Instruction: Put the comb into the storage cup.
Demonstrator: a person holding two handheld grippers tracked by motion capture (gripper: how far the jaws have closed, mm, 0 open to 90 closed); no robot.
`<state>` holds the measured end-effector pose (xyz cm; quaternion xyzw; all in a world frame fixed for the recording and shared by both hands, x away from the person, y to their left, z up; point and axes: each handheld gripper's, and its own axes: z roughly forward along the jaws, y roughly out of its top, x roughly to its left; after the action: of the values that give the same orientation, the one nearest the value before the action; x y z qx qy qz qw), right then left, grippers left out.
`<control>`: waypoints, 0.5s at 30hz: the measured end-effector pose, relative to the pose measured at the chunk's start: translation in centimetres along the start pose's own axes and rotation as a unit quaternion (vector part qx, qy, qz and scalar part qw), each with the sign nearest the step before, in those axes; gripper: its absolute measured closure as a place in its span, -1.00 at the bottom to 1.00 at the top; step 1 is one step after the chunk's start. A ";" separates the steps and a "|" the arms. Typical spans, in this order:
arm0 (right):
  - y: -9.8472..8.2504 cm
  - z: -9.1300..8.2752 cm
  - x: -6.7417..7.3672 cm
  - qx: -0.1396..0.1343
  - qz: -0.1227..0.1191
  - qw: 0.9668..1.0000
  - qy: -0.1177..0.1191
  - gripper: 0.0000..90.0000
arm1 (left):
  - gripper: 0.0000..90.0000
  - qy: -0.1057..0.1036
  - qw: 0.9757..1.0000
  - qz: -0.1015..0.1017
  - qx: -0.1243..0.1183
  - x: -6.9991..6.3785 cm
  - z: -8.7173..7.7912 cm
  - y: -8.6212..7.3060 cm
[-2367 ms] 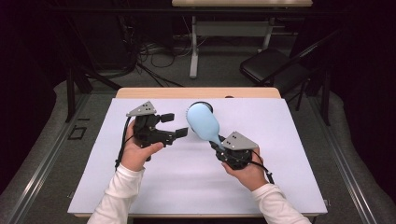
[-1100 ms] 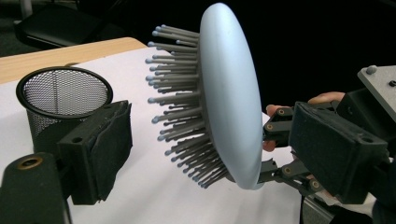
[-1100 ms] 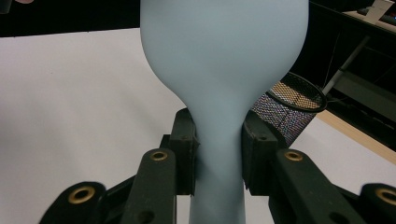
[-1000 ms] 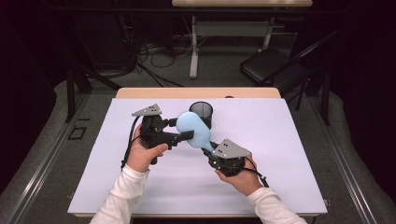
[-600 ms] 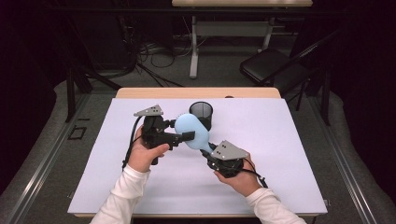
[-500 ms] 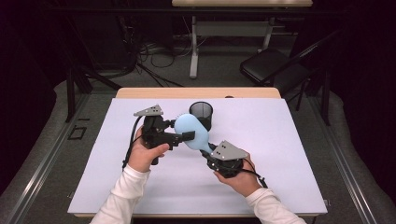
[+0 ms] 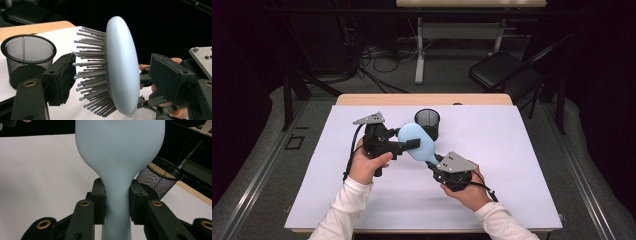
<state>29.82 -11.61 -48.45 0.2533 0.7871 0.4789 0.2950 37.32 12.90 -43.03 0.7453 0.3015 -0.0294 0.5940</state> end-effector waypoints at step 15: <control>-0.1 0.1 0.1 0.001 0.000 1.000 0.001 0.55 | -0.24 -0.020 0.999 -0.031 -0.008 0.3 -0.1 -0.3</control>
<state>29.81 -11.55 -48.61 0.2534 0.7878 0.4785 0.2935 37.43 13.15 -43.35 0.7299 0.3125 -0.0600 0.6050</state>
